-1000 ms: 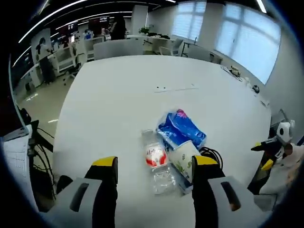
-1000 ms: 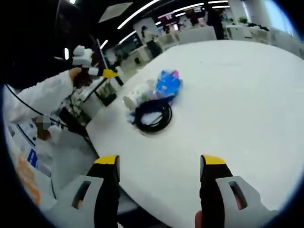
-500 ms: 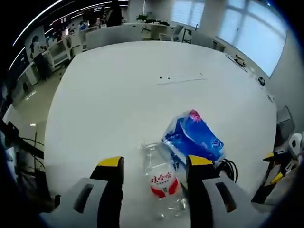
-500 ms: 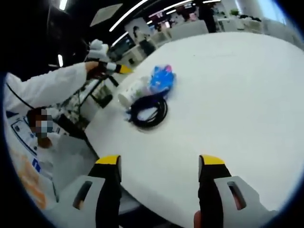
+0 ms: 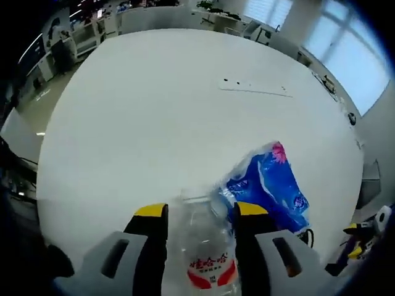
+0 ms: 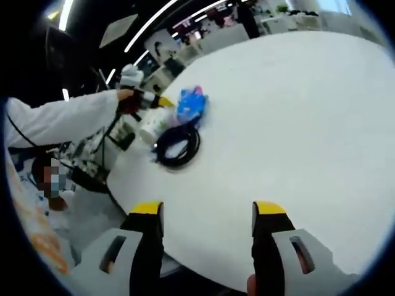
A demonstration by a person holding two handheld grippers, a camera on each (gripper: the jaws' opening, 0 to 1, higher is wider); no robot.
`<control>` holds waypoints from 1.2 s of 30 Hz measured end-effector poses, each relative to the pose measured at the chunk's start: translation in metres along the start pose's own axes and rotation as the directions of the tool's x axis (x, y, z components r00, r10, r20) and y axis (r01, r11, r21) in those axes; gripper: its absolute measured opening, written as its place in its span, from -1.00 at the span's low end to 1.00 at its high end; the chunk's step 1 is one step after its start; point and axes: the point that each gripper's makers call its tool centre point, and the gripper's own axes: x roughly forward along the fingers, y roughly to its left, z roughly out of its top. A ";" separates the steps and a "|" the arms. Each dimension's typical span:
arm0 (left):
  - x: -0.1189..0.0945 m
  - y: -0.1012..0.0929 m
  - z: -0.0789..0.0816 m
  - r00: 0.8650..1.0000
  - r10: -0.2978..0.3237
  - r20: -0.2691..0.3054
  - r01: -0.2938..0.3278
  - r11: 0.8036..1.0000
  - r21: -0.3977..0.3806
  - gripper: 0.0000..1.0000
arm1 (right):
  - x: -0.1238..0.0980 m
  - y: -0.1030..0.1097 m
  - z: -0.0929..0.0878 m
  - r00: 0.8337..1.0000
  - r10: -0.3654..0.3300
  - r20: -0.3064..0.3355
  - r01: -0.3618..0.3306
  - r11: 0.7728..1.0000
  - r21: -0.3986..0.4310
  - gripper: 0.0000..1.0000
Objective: Arrange the tabletop items into an orderly group along one side of the table until the central work area is clear of visible clutter.
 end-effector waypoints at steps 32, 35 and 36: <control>-0.053 -0.005 0.001 0.991 0.041 0.125 -0.044 0.999 0.020 -0.59 | -0.003 0.008 0.015 0.997 0.044 0.063 -0.046 0.999 0.026 0.02; -0.072 -0.003 -0.001 0.987 0.045 0.157 -0.048 0.999 0.015 -0.59 | -0.006 0.012 0.021 0.996 0.057 0.073 -0.057 0.998 0.002 0.02; -0.078 -0.003 -0.003 0.985 0.044 0.167 -0.047 0.999 0.012 -0.59 | -0.007 0.012 0.023 0.995 0.061 0.075 -0.061 0.998 -0.008 0.02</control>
